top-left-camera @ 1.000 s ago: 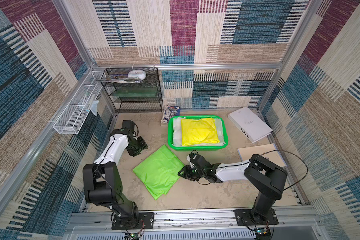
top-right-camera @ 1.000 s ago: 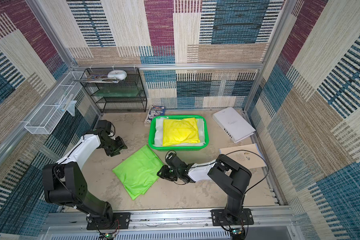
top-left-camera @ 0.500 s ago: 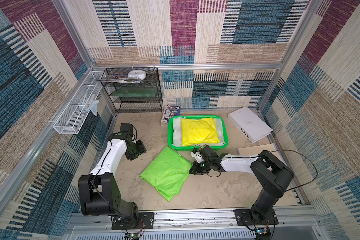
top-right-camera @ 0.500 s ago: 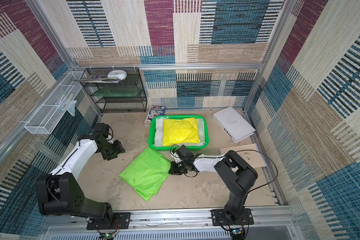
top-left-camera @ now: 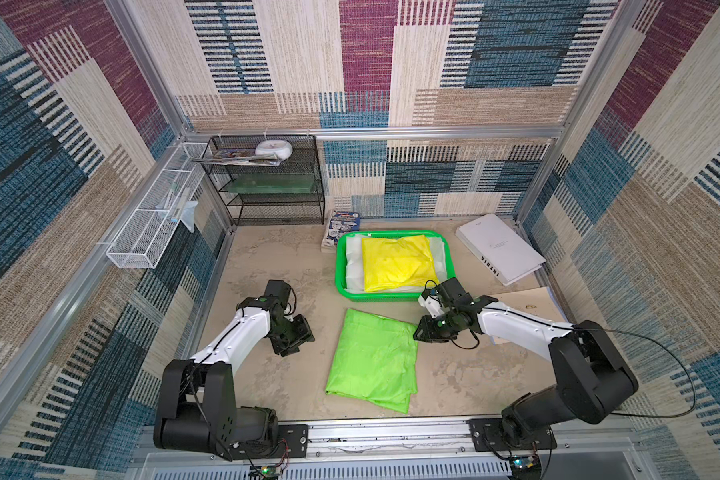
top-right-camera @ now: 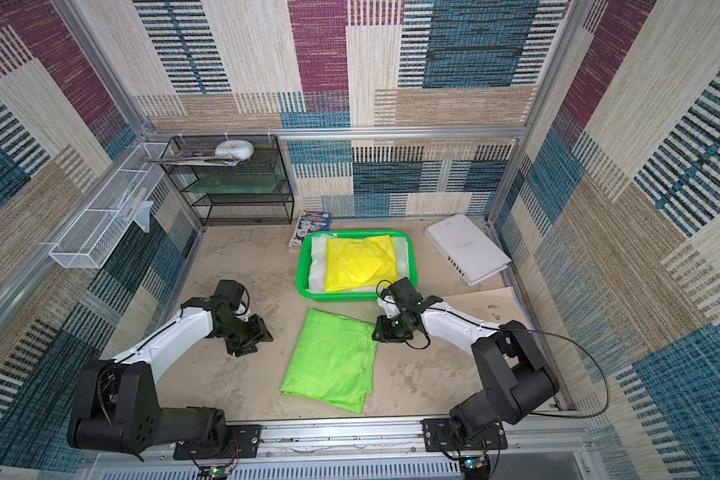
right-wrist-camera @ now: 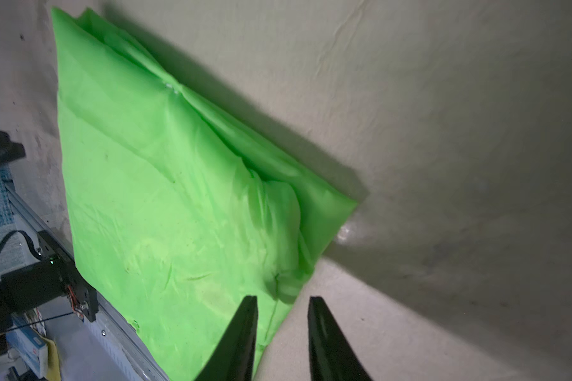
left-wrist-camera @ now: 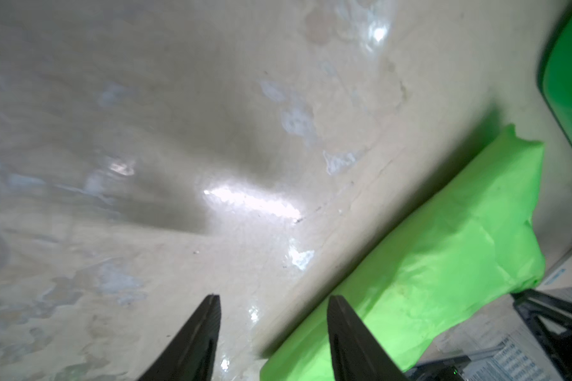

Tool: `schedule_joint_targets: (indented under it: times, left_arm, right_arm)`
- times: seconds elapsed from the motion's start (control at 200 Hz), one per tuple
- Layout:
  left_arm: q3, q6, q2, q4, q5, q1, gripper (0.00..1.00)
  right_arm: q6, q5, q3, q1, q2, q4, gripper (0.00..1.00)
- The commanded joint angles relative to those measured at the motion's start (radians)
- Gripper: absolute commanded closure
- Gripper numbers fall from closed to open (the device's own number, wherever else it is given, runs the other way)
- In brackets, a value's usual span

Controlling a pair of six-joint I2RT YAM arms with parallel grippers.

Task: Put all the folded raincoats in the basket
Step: Adjust the raincoat at the center of the board, then adjust the basket at the center of the board.

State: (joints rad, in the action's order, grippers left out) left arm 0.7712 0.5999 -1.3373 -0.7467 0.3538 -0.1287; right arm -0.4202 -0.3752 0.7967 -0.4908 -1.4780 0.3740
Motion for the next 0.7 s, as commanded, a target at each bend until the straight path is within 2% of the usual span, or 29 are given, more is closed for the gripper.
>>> schedule_joint_targets:
  times: [0.0,0.075,0.16,0.346,0.521,0.621,0.696]
  left_arm:
    - [-0.043,0.053,0.059,0.09,0.116,-0.068,0.43]
    - [-0.071,0.07,0.098,0.127,0.174,-0.119,0.43]
    - [-0.102,0.071,0.136,0.155,0.167,-0.153,0.42]
    - [-0.151,0.08,0.121,0.187,0.167,-0.177,0.43]
    - [-0.175,0.108,0.116,0.202,0.163,-0.205,0.44]
    - [-0.19,0.122,0.139,0.202,0.167,-0.216,0.44]
    - [-0.209,0.144,0.162,0.202,0.165,-0.223,0.45]
  right_arm:
    - [-0.014,0.031,0.019,0.021,0.048,-0.048,0.45]
    - [-0.025,0.052,0.03,0.031,0.077,-0.044,0.39]
    - [-0.066,0.046,0.01,0.036,0.106,-0.026,0.37]
    - [-0.199,-0.148,-0.183,0.035,0.179,-0.153,0.38]
    - [-0.248,-0.266,-0.274,0.034,0.148,-0.308,0.58]
    - [-0.234,-0.277,-0.25,0.035,0.075,-0.316,0.67]
    - [-0.216,-0.239,-0.208,0.034,0.02,-0.295,0.74]
